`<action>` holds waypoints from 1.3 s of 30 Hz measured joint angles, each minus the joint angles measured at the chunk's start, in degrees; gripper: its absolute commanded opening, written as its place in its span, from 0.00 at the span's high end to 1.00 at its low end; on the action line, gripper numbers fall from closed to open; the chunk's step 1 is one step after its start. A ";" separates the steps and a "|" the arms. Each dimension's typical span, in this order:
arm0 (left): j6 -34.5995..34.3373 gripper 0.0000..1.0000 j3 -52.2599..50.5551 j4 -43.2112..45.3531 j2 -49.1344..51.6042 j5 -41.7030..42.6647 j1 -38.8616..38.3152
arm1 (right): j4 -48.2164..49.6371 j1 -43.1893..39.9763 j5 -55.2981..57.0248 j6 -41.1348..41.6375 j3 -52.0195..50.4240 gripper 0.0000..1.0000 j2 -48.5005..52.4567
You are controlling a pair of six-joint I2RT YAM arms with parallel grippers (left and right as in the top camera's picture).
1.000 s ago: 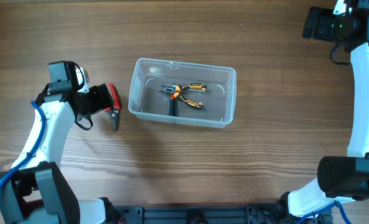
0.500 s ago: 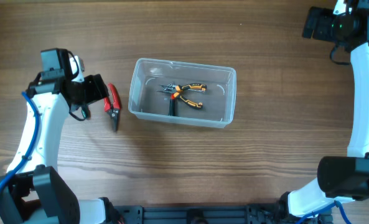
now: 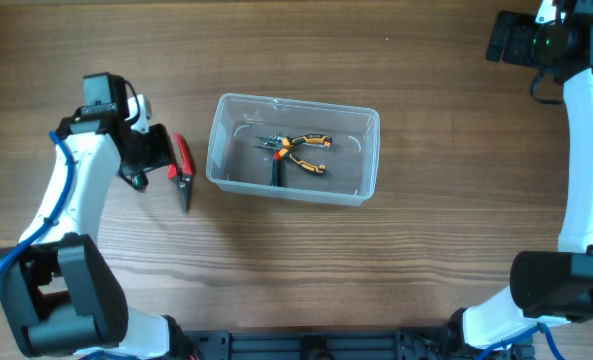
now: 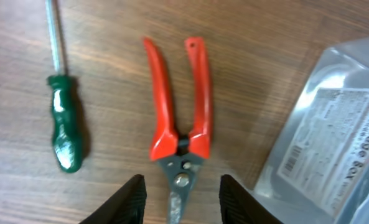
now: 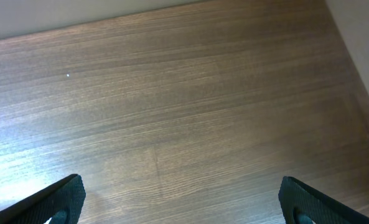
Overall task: Pack container
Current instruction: 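Reach the left gripper to the red-handled pliers and grasp them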
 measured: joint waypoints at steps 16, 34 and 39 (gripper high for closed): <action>-0.76 0.57 0.37 3.45 11.87 -3.30 -1.92 | -0.02 -0.02 0.02 0.00 0.00 0.00 0.00; -6.58 0.96 0.81 8.24 14.40 -3.67 -0.46 | 0.00 -0.02 0.02 0.00 0.00 0.00 0.00; -6.56 0.96 1.14 7.76 14.36 -3.43 -0.46 | 0.00 0.00 0.02 0.00 0.00 0.00 0.00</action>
